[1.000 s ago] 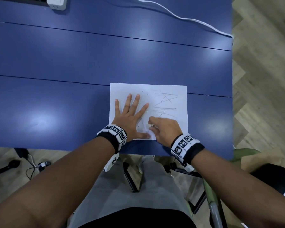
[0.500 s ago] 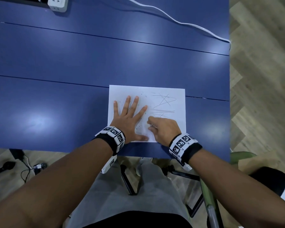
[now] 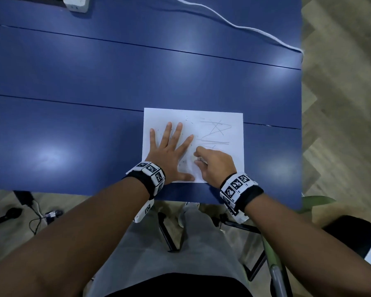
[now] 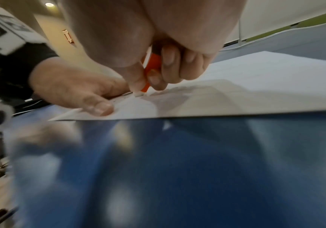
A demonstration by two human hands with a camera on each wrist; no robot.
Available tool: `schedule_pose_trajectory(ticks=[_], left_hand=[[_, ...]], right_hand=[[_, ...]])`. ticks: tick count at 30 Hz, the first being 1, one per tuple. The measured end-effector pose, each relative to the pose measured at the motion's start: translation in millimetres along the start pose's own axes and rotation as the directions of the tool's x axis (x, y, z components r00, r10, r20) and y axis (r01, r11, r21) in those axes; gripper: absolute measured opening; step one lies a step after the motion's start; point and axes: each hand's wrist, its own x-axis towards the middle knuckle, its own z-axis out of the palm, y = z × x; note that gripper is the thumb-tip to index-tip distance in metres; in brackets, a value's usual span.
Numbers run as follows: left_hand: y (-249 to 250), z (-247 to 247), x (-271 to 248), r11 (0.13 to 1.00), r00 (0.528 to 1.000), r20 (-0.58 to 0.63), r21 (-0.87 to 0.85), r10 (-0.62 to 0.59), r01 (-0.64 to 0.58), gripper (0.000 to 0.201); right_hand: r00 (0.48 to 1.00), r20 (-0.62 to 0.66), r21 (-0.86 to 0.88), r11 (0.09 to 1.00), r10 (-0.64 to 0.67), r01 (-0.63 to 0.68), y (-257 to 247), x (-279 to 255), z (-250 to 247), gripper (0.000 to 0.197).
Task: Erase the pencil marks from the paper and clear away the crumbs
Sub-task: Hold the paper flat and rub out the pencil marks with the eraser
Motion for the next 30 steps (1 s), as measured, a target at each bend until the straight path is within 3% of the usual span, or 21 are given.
schedule_pose_trajectory(ticks=[6, 14, 23, 30], left_hand=[[-2, -1, 0, 1.000, 1.000, 0.005, -0.008, 0.008, -0.008, 0.125], [-11, -9, 10, 0.999, 0.999, -0.024, 0.029, 0.037, -0.036, 0.124], [-8, 3, -5, 0.998, 0.998, -0.032, -0.032, 0.054, -0.055, 0.104], [-7, 4, -4, 0.998, 0.998, -0.028, -0.036, 0.051, -0.052, 0.108]], right_hand=[[0.996, 0.082, -0.054, 0.997, -0.047, 0.052, -3, -8, 4, 0.019], [0.996, -0.049, 0.043, 0.996, 0.081, -0.079, -5, 1, 3, 0.015], [0.992, -0.084, 0.069, 0.994, 0.091, -0.085, -6, -1, 8, 0.016], [1.000, 0.006, 0.023, 1.000, -0.012, 0.012, -8, -13, 10, 0.014]])
